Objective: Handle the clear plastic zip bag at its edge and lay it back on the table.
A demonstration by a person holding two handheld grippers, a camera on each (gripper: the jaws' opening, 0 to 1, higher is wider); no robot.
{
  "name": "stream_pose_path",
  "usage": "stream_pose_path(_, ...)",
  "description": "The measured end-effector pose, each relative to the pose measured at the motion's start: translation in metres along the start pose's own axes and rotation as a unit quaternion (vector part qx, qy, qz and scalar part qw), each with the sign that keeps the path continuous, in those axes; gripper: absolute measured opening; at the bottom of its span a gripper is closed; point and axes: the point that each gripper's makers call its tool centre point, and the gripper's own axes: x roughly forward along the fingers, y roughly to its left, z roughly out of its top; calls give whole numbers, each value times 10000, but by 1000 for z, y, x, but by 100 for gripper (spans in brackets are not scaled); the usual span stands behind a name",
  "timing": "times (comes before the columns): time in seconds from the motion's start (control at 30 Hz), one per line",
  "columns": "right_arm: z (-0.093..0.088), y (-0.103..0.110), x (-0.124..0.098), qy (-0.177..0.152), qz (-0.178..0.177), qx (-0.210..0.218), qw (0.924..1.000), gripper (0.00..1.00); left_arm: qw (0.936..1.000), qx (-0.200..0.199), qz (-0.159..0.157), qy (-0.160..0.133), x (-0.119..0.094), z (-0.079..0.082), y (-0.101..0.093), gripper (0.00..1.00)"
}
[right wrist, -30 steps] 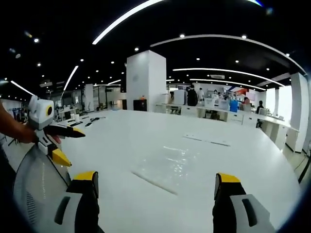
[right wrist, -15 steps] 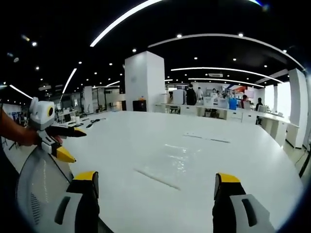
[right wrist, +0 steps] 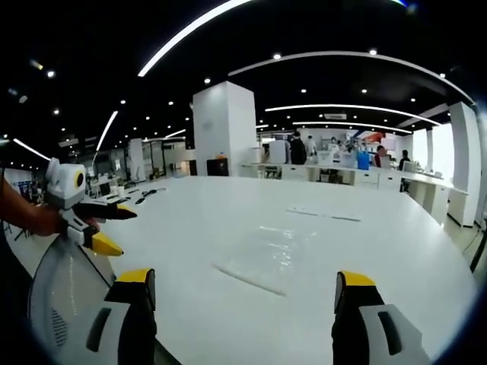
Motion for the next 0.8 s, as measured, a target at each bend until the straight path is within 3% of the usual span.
stream_pose_path(0.3,-8,1,-2,78,-22,68,9999,98,9999,133,-15,99,1,-6,-2,81)
stream_pose_path(0.8,-2,-3,-5,0,-128,183,9998,97,9998,179,-22,128,3,-9,1,79)
